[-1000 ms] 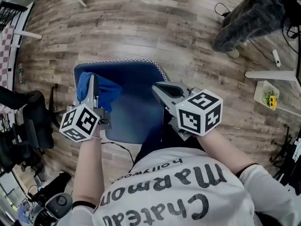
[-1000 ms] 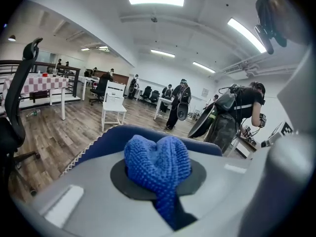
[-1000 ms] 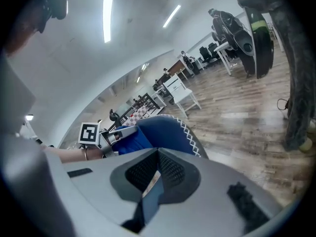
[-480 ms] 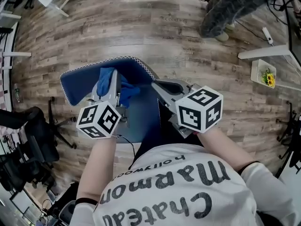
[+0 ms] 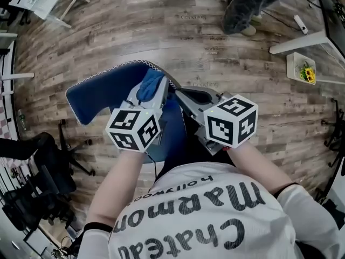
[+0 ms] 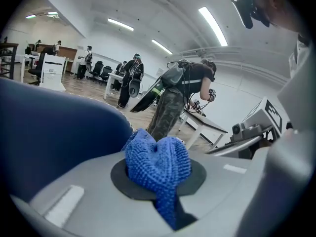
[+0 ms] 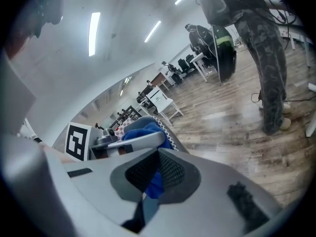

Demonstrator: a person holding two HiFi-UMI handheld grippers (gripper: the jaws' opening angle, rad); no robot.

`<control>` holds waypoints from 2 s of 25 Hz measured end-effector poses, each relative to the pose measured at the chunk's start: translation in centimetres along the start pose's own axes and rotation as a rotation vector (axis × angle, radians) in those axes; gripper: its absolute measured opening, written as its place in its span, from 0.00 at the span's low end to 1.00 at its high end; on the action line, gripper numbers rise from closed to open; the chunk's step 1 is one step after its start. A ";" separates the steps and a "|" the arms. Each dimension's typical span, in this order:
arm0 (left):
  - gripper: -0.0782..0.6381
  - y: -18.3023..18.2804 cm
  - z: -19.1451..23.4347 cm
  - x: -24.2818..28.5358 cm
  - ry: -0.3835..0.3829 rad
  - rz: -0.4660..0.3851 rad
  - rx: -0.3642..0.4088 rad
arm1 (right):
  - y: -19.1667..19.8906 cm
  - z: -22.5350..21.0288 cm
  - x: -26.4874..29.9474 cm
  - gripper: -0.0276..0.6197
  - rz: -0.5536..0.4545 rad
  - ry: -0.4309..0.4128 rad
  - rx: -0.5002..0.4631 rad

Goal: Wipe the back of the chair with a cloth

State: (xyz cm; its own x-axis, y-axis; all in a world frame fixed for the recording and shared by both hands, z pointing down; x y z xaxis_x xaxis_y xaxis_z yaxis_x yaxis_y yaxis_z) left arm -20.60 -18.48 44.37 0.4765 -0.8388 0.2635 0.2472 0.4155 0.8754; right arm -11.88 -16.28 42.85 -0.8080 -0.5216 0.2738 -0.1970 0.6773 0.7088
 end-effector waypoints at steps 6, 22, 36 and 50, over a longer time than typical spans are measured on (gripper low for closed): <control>0.17 0.4 4.0 -3.3 -0.143 0.027 0.004 | 0.9 0.9 0.3 0.06 0.018 -0.013 -0.010; 0.17 -2.9 21.3 -21.0 -0.653 0.040 0.079 | 3.7 5.2 4.8 0.06 0.157 -0.132 -0.088; 0.17 -0.8 18.8 -13.8 -0.428 0.198 0.236 | 3.7 4.2 4.4 0.06 0.197 -0.134 -0.050; 0.17 2.6 10.1 -5.4 -0.150 0.295 0.318 | 2.8 1.6 1.4 0.06 0.140 -0.067 -0.028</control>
State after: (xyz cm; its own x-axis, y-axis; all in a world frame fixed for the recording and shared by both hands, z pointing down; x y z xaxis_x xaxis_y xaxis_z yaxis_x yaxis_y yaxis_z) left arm -31.03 -16.37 49.30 0.3548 -0.7519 0.5557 -0.1630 0.5355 0.8287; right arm -14.51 -14.26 44.19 -0.8620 -0.3864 0.3282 -0.0646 0.7259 0.6848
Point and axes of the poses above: the fingertips, and each gripper's own axes: x forward along the fingers, z to its left, y out of its underside, the point moved 4 cm from there along -x, backward along the fingers, and after that the axes turned 15 degrees about -z, right-handed, at the moved point
